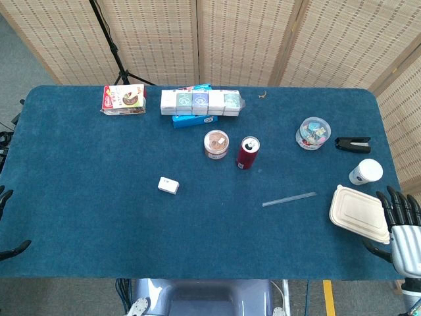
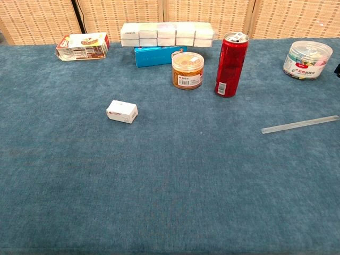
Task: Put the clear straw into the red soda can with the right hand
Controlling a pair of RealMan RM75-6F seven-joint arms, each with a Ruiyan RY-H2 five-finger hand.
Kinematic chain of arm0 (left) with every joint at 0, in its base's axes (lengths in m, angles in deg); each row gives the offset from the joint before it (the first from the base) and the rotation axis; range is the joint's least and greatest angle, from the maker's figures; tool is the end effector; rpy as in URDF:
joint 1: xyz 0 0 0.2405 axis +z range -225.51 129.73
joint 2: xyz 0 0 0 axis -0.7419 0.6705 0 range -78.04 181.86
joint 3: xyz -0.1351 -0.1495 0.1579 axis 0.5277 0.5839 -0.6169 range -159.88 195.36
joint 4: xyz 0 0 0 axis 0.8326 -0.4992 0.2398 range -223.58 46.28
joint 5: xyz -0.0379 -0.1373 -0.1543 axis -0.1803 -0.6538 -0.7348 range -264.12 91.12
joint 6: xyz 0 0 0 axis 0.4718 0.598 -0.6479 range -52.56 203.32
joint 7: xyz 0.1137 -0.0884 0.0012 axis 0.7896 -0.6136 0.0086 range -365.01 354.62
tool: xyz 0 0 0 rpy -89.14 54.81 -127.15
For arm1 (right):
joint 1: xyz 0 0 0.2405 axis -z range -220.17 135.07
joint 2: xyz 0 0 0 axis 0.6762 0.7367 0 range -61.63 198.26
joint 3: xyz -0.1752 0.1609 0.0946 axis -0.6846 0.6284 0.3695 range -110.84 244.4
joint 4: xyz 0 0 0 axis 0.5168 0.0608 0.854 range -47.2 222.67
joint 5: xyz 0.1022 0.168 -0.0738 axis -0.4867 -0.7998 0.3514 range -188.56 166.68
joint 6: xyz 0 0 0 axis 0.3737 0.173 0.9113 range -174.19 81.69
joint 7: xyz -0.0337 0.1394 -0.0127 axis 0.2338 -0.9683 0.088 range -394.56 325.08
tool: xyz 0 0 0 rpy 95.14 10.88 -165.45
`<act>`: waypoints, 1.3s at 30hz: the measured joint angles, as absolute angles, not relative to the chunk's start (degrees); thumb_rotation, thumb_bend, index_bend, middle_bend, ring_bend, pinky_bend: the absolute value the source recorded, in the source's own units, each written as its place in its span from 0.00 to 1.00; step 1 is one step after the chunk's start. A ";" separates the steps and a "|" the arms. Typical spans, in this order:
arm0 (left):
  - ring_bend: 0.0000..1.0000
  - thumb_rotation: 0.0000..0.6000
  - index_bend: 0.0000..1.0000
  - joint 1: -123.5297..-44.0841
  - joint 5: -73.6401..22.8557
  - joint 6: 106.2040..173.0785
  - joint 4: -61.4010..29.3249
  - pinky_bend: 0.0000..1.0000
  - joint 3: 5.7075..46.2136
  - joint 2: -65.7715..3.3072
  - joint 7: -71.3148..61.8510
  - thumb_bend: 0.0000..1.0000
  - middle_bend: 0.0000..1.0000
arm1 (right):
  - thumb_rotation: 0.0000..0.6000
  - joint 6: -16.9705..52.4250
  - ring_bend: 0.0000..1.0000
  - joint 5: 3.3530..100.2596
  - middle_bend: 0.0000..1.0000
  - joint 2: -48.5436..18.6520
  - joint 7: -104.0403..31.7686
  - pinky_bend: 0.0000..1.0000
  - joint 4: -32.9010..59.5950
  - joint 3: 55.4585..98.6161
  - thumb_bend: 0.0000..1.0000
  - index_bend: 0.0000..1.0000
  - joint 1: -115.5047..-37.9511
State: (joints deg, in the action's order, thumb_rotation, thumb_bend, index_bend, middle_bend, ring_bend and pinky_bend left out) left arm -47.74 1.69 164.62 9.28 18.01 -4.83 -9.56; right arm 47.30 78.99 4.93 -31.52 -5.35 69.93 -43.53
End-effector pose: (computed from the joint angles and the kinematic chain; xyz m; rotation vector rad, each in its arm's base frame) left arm -0.3089 0.1441 0.1919 -1.3357 -0.9530 -0.9116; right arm -0.3029 -0.1597 0.1782 1.3352 -0.7609 0.9418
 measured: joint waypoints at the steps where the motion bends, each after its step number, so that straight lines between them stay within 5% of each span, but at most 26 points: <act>1: 0.00 1.00 0.00 -47.77 1.69 164.56 9.29 0.00 18.03 -4.84 -9.50 0.01 0.00 | 1.00 47.25 0.00 79.02 0.00 4.90 -31.41 0.00 -5.34 69.94 0.00 0.00 -43.52; 27: 0.00 1.00 0.00 -48.06 1.30 163.68 9.52 0.00 17.93 -5.11 -8.51 0.01 0.00 | 1.00 42.69 0.00 80.62 0.00 2.21 -34.43 0.00 -2.44 69.40 0.00 0.22 -45.86; 39: 0.00 1.00 0.00 -47.95 0.11 163.57 9.54 0.00 18.40 -4.60 -9.98 0.01 0.00 | 1.00 33.75 0.00 79.87 0.00 1.23 -33.42 0.00 -3.17 70.56 0.00 0.36 -51.68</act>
